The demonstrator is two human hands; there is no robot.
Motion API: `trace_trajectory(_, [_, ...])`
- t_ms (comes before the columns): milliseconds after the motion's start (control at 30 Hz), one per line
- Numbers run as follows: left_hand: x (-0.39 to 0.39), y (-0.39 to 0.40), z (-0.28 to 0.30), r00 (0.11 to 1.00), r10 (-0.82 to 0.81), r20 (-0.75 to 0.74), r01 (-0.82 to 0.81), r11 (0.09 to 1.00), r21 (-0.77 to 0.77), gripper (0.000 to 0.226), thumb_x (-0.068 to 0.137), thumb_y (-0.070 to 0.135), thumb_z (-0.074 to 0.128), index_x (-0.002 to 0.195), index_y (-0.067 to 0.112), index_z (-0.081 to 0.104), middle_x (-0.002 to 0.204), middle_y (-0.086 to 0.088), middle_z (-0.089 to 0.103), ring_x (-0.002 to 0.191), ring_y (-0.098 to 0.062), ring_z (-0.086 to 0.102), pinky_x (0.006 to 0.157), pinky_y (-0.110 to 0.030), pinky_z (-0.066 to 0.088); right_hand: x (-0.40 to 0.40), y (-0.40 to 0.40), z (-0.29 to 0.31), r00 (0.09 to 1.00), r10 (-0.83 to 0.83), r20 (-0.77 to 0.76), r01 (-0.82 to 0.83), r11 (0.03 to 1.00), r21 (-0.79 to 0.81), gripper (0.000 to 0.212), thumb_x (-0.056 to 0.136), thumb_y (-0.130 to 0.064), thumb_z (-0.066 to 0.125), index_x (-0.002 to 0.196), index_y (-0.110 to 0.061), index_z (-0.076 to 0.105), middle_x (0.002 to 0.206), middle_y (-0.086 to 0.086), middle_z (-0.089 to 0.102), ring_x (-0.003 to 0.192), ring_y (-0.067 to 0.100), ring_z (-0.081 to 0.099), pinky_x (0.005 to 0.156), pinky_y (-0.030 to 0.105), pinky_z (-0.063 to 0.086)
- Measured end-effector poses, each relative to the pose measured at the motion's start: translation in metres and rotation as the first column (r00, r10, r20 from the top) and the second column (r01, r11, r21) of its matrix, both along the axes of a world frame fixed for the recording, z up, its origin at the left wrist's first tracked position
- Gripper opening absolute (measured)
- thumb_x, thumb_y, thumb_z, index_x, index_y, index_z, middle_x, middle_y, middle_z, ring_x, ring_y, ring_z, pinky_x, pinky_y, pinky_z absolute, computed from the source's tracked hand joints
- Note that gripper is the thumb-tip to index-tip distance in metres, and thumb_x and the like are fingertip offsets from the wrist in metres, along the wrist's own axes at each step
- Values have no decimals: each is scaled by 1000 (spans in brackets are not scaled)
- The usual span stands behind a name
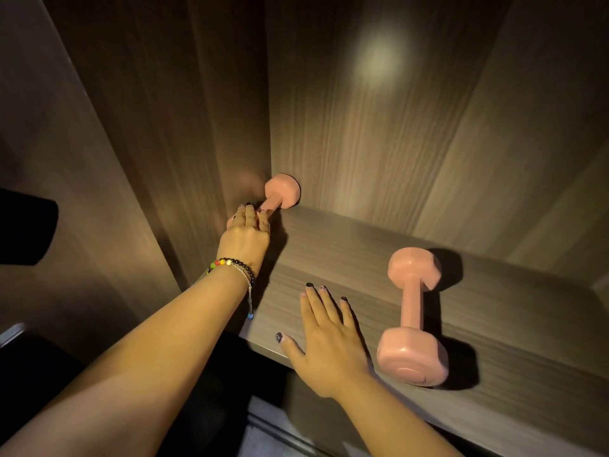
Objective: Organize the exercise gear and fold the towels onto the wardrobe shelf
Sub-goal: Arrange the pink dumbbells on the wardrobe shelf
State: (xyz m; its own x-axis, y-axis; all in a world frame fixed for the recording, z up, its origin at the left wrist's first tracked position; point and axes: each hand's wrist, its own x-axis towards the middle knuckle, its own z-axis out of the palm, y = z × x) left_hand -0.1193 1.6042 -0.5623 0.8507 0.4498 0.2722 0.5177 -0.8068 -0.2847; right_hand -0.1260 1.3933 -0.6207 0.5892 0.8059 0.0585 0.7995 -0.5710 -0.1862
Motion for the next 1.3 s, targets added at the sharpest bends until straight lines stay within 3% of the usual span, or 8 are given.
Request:
trace_trajectory(100, [1,2,-1,999,-23,37,27,995,-92,58,94,11,54,147,4,31,152,-24,27,134,-41,34,93,-43,48,4,-2,4,999,1,-43,-2,1000,-24,81,91,-64,16,154,-15,1,161,-2,-9,147,14,-15,113,42,-13])
trace_trajectory(367, [8,16,13,985,46,164,43,865,-499,70,90,40,60,149,17,29,155,-15,25,140,-39,24,111,-47,33,5,-2,7,998,-17,-68,17,1000,-4,74,91,-59,12,154,-20,3,160,-10,-8,146,8,-13,117,33,-12])
trace_trajectory(500, [-5,-10,24,943,46,331,159,809,-566,67,94,33,55,149,9,26,155,-19,24,146,-33,15,119,-37,13,12,-3,8,977,-52,-208,92,979,183,56,93,-49,34,145,-30,37,155,-19,22,145,1,11,119,26,1])
trace_trajectory(667, [-44,-56,48,856,6,517,346,735,-583,58,93,24,59,144,13,35,128,-10,51,115,-30,53,93,-30,41,15,-3,43,670,0,-743,454,792,409,39,96,-11,50,132,-27,55,120,-4,61,96,-3,60,81,12,45])
trace_trajectory(800, [-63,-88,50,886,72,458,302,661,-687,57,94,29,56,145,17,32,128,-12,60,108,-32,61,85,-36,49,12,-25,99,585,190,-789,632,502,590,41,93,9,45,124,-15,57,126,3,60,120,15,55,104,28,41])
trace_trajectory(967, [-63,-153,36,894,-73,441,418,486,-767,71,89,28,63,149,17,26,147,-5,44,125,-25,51,101,-23,35,12,-92,120,517,-21,-856,850,129,511,21,93,-6,53,99,-23,65,103,0,69,94,17,64,83,26,53])
trace_trajectory(1100, [-51,-208,20,891,-226,394,454,407,-793,81,83,35,65,150,20,21,147,-3,39,134,-19,37,105,-24,31,14,-123,98,487,-177,-855,873,111,475,26,95,-4,48,109,-20,64,109,0,66,99,17,62,87,33,51])
trace_trajectory(1300, [-41,-238,-14,873,-352,339,483,517,-707,66,81,43,64,141,34,36,142,4,36,127,-20,40,100,-34,45,13,-149,58,508,-302,-806,861,197,469,31,96,-2,45,114,-23,58,104,-5,61,106,18,59,80,24,46])
